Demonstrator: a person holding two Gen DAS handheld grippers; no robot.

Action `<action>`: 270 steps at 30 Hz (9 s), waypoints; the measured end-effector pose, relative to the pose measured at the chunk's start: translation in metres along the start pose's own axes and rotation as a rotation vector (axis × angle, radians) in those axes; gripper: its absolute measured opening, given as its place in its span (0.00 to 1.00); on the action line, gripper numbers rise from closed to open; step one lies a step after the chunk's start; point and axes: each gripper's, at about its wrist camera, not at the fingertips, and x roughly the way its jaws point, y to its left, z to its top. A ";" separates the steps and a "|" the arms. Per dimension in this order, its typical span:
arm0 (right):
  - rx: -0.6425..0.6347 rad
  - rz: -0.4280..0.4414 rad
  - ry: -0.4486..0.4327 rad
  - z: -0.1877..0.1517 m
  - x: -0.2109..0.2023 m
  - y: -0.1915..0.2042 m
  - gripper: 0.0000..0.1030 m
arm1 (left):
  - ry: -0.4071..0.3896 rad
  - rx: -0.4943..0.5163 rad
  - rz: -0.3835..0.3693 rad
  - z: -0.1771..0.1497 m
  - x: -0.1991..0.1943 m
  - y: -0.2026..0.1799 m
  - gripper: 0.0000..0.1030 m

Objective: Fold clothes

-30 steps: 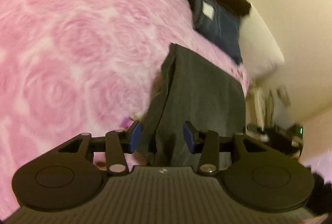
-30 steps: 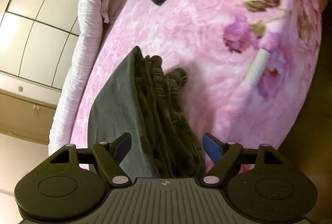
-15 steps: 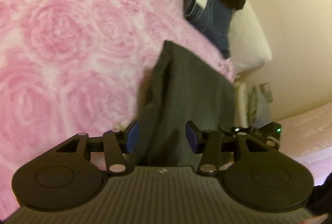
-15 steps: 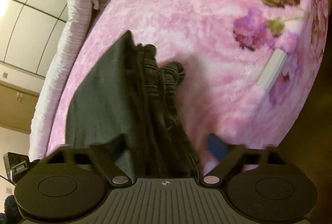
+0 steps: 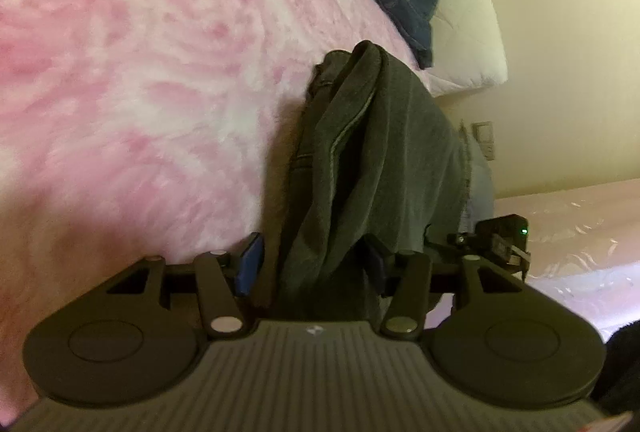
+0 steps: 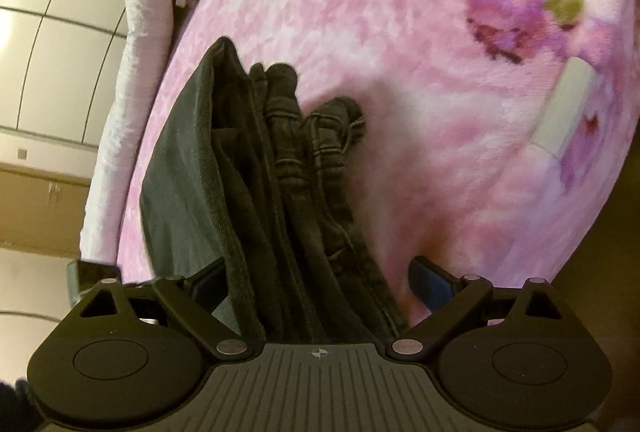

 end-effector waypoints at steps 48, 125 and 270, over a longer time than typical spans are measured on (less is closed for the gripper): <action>-0.597 0.588 0.767 -0.141 0.082 0.426 0.39 | -1.199 -0.346 0.330 -0.447 -0.384 -0.190 0.28; -0.627 0.371 0.378 -0.649 0.513 0.694 0.13 | -1.241 -0.454 0.600 -0.783 -0.922 0.291 0.05; -1.067 0.066 0.399 -0.641 0.343 0.799 0.21 | -0.805 -0.647 1.290 -0.681 -0.805 0.030 0.22</action>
